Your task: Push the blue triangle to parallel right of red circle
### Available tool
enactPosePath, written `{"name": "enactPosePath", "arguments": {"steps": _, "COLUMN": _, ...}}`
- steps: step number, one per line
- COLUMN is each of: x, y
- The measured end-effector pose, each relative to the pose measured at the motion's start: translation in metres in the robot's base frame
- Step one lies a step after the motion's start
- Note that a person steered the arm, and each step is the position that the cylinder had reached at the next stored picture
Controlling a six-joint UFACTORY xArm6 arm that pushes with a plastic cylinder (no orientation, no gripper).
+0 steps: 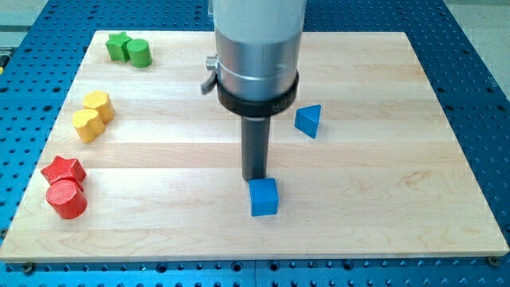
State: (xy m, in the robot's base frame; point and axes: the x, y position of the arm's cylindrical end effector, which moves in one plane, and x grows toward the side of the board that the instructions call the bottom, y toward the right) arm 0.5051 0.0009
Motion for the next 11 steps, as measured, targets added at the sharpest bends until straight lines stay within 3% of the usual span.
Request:
{"name": "enactPosePath", "arguments": {"steps": 1, "x": -0.025, "y": 0.125}}
{"name": "enactPosePath", "arguments": {"steps": 2, "x": -0.083, "y": 0.16}}
{"name": "enactPosePath", "arguments": {"steps": 3, "x": -0.088, "y": 0.094}}
{"name": "enactPosePath", "arguments": {"steps": 4, "x": -0.031, "y": 0.023}}
{"name": "enactPosePath", "arguments": {"steps": 5, "x": -0.037, "y": 0.013}}
{"name": "enactPosePath", "arguments": {"steps": 6, "x": -0.092, "y": -0.009}}
{"name": "enactPosePath", "arguments": {"steps": 7, "x": -0.069, "y": -0.056}}
{"name": "enactPosePath", "arguments": {"steps": 8, "x": -0.03, "y": -0.024}}
{"name": "enactPosePath", "arguments": {"steps": 9, "x": -0.01, "y": -0.027}}
{"name": "enactPosePath", "arguments": {"steps": 10, "x": 0.021, "y": -0.073}}
{"name": "enactPosePath", "arguments": {"steps": 11, "x": 0.023, "y": -0.057}}
